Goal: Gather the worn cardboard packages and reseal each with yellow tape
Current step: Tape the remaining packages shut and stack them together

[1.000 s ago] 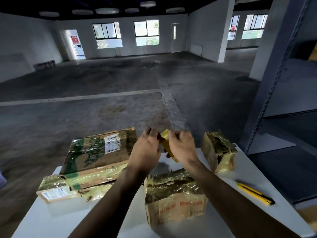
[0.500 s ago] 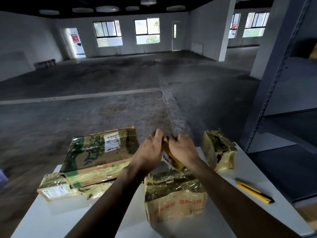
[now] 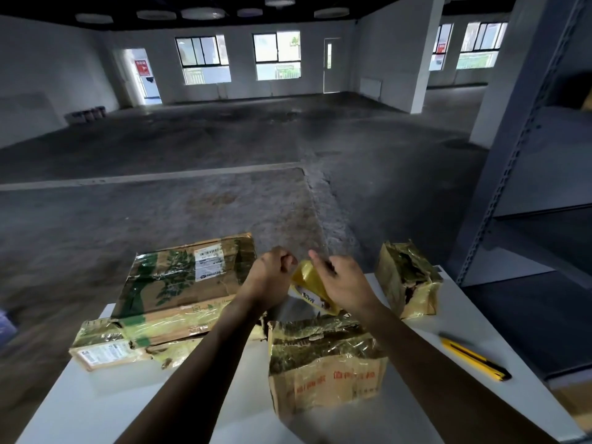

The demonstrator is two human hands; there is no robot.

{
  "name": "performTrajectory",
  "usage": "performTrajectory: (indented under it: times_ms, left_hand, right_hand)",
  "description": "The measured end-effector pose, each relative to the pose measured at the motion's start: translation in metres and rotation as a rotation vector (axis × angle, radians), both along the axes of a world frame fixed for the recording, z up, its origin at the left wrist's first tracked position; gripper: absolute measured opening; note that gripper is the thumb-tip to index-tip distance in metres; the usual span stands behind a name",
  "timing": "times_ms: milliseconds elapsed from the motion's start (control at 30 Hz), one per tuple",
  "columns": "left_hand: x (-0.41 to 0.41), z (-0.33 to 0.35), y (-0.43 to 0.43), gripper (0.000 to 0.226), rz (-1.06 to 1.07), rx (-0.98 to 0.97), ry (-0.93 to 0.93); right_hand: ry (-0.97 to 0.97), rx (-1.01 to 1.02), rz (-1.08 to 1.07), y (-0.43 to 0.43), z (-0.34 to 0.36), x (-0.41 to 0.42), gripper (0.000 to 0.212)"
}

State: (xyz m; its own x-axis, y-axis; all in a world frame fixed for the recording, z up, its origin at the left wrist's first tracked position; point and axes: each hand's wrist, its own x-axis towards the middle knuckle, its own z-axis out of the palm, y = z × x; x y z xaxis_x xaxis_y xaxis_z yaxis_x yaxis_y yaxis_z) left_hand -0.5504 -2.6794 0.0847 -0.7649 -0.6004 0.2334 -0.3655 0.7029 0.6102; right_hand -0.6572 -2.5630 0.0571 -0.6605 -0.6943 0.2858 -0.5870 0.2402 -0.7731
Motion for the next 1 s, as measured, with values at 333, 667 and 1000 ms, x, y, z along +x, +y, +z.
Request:
performTrajectory:
  times_ms: [333,667,1000]
  left_hand:
    - [0.011,-0.001,-0.007,0.056,-0.193,0.529,0.073]
    - [0.001,0.004,-0.011,0.023,0.247,0.694,0.404]
    - [0.010,-0.003,-0.021,0.017,-0.218,0.787,0.680]
  right_hand:
    - [-0.128,-0.095,-0.021,-0.005,-0.018,-0.008,0.053]
    - [-0.217,-0.108,0.213,0.002,-0.006,0.005,0.035]
    - [-1.069,-0.224,0.069,-0.012,-0.014,-0.002,0.023]
